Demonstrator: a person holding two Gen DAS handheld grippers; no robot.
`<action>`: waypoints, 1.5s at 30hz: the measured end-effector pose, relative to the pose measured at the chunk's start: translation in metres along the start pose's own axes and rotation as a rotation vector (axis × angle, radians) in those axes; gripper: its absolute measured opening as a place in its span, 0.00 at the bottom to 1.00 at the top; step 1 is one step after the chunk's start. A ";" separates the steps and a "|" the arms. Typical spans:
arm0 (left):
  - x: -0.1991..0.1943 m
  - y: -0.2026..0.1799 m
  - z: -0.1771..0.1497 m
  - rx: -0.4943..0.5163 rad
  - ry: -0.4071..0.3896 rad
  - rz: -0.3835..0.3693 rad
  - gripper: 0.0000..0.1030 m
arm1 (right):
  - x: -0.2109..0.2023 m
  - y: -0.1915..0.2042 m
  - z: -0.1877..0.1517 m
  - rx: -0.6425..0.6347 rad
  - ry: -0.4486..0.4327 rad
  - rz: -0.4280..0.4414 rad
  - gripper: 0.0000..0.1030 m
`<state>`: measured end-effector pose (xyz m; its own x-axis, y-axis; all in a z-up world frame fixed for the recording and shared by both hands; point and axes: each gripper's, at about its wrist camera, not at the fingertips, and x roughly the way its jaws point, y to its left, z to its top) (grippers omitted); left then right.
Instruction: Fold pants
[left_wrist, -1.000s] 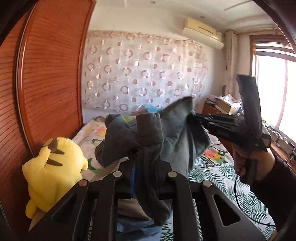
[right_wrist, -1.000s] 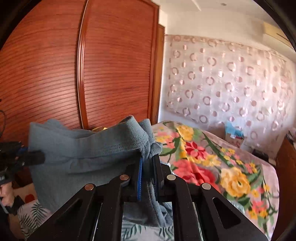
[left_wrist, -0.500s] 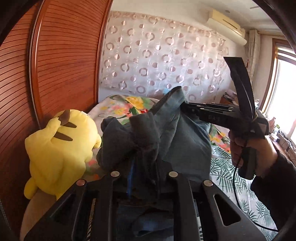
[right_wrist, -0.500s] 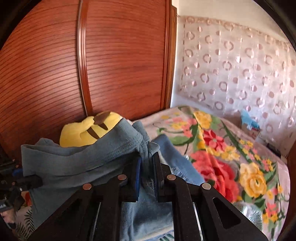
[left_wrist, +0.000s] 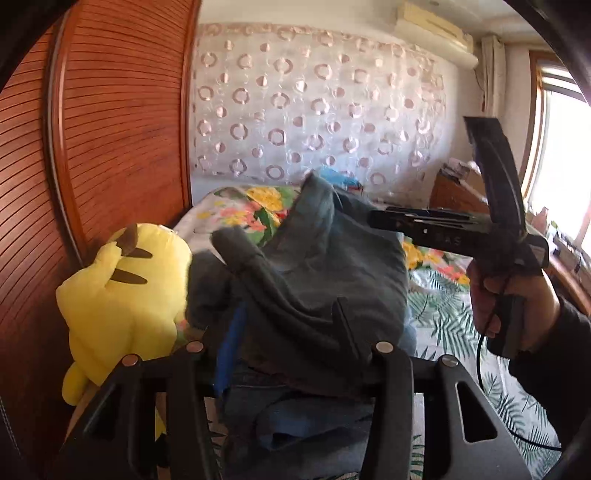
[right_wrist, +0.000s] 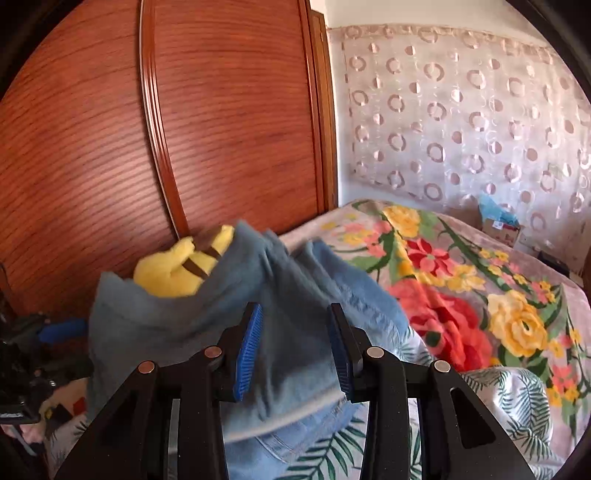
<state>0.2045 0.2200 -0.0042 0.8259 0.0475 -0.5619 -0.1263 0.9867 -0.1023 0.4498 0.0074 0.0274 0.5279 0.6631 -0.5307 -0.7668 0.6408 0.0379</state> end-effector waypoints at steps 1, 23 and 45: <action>0.004 -0.001 -0.002 0.003 0.016 0.004 0.47 | 0.002 -0.002 -0.002 0.005 0.011 -0.009 0.37; -0.028 -0.012 -0.021 0.055 0.033 0.017 0.62 | -0.092 0.047 -0.040 0.040 -0.068 -0.059 0.37; -0.087 -0.080 -0.026 0.153 -0.063 -0.092 1.00 | -0.218 0.070 -0.110 0.126 -0.122 -0.170 0.37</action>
<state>0.1284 0.1331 0.0317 0.8637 -0.0386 -0.5026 0.0320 0.9992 -0.0218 0.2404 -0.1347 0.0528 0.6918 0.5784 -0.4322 -0.6155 0.7854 0.0660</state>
